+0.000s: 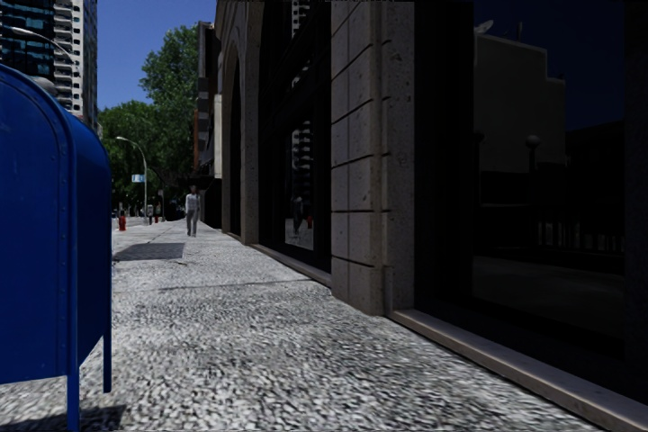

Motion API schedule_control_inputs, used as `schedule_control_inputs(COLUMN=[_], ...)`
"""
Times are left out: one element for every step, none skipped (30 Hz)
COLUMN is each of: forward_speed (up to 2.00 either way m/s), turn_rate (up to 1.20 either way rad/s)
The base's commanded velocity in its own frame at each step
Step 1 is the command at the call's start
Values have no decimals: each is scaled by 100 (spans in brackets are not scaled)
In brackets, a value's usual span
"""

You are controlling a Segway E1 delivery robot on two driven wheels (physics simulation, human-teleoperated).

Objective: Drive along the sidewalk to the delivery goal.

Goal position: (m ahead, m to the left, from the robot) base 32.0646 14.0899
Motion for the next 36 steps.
schedule_control_inputs(forward_speed=[121, 121, 121, 121, 121, 121, 121, 121, 121, 121, 121, 121, 121, 121, 121, 121, 121, 121, 120, 120, 120, 120, 120, 120, 120, 120, 120, 120, 120, 120, 120, 120, 120, 120, 120, 120], turn_rate=[41, 22, 22, 11, 8, 8, 8, 13, 20, 26, 26, 29, 29, 30, 30, 30, 33, 33, 39, 42, 44, 44, 45, 46, 47, 47, 48, 48, 48, 48, 49, 49, 49, 49, 49, 49])
